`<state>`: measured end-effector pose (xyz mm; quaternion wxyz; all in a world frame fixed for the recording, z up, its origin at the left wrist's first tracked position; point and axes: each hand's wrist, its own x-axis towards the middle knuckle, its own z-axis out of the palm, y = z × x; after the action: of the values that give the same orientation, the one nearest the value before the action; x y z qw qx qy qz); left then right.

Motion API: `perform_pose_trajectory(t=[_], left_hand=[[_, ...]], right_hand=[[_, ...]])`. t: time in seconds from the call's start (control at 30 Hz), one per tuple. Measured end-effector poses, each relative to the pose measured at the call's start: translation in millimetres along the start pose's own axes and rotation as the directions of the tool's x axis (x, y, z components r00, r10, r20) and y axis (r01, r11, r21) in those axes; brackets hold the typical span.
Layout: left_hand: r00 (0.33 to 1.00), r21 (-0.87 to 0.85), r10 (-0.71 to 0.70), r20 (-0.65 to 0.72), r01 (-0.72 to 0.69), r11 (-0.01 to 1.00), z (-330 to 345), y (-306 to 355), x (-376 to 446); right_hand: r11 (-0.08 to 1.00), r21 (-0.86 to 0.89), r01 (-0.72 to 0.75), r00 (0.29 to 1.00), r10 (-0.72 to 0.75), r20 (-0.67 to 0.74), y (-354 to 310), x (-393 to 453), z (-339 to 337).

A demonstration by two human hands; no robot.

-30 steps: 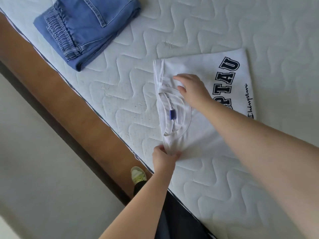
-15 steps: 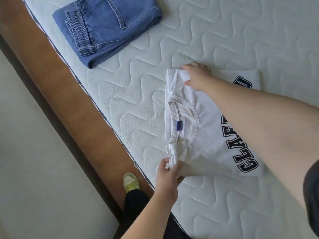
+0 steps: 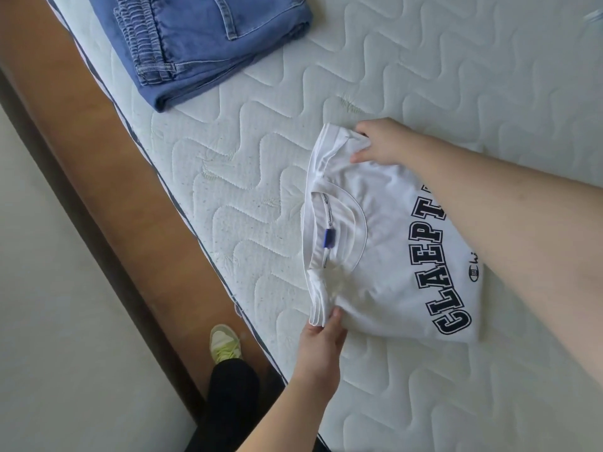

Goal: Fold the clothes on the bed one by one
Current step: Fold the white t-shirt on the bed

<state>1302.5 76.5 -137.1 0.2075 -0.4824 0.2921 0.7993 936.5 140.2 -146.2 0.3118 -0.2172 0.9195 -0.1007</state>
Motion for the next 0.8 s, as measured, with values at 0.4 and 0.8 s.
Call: perform_pose_trajectory(t=[0.4,0.8], left_hand=[[0.950,0.127,0.278,0.142,-0.296,0.947,-4,100,-62],[0.721,0.458,0.682,0.120,-0.650,0.607,-71,233,-251]], right_hand=[[0.934,0.356,-0.023,0.963,0.117,-0.245,-20,-138,-44],[0.200,0.964,0.176,0.879,0.410,-0.245,-132,-325,-52]])
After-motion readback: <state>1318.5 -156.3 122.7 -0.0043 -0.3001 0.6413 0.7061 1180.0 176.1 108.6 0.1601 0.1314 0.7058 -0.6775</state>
